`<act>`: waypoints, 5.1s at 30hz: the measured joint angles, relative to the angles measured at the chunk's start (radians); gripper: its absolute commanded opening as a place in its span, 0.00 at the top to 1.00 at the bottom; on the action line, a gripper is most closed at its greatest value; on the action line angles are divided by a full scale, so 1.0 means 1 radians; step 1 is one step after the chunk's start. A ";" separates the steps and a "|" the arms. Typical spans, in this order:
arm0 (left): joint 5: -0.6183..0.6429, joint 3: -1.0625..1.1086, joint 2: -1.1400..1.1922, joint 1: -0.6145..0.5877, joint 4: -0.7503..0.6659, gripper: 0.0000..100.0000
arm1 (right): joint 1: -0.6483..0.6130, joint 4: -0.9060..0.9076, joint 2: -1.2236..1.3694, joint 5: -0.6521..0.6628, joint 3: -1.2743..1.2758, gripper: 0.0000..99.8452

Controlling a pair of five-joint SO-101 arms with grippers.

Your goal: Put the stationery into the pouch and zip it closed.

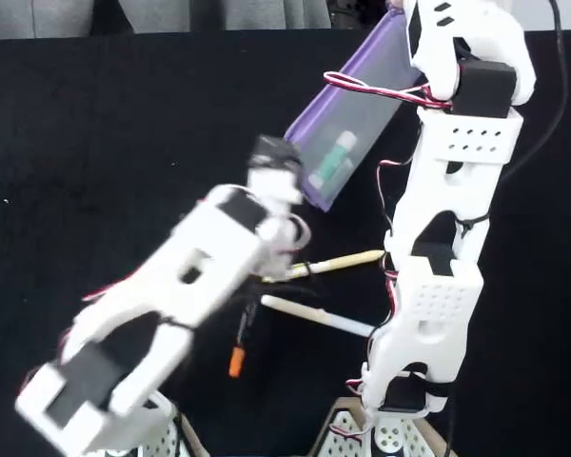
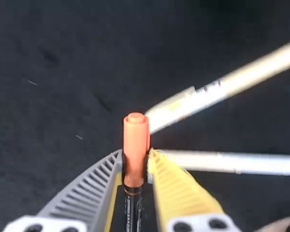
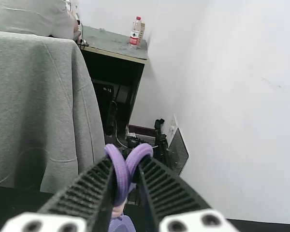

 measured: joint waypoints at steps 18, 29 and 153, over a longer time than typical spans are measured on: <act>-0.002 0.632 -0.701 -0.284 -0.844 0.97 | -0.034 0.038 0.000 0.000 0.000 0.99; -0.002 0.707 -0.891 -0.420 -1.069 0.97 | -0.170 0.215 -0.002 0.000 -0.184 0.99; 0.048 0.815 -1.648 0.160 -0.813 0.97 | -0.236 0.204 -0.020 -0.051 -0.207 0.99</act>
